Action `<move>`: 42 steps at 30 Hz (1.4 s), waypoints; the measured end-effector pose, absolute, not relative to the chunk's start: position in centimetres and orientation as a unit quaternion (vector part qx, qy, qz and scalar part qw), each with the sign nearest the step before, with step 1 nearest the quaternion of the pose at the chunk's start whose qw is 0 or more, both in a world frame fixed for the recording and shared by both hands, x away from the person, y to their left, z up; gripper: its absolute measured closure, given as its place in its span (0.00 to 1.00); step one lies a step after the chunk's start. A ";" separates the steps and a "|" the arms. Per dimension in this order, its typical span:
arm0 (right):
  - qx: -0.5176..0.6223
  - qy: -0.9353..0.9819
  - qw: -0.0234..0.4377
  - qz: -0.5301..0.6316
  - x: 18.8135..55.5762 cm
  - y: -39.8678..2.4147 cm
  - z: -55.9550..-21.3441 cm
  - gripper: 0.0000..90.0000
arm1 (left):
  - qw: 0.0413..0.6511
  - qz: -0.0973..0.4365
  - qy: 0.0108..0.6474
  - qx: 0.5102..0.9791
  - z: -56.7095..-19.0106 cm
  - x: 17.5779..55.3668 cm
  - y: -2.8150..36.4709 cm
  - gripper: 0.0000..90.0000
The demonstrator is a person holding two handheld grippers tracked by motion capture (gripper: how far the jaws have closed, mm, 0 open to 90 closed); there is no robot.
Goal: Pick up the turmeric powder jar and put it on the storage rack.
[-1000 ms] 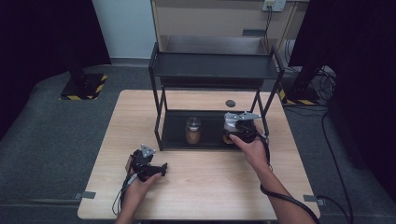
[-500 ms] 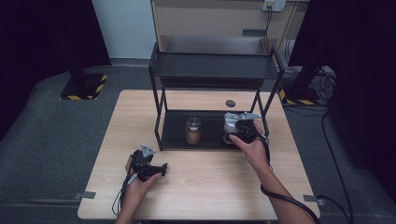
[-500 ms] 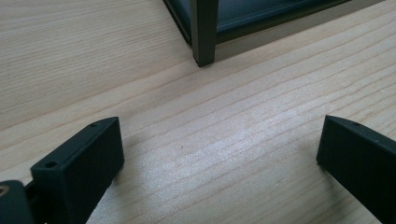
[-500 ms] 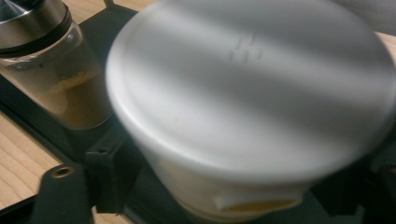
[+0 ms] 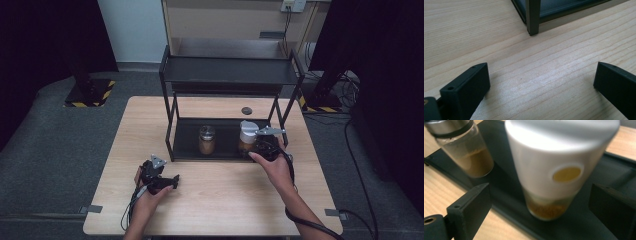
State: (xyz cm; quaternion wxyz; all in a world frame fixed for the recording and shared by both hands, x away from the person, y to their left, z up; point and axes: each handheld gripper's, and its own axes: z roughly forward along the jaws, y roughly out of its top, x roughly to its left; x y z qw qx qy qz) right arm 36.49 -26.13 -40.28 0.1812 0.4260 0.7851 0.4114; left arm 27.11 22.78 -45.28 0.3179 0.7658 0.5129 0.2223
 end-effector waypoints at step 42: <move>0.385 0.804 0.189 0.412 29.2 -29.1 -41.7 0.06 | 0.318 0.222 0.513 0.766 -45.3 27.1 22.8 0.00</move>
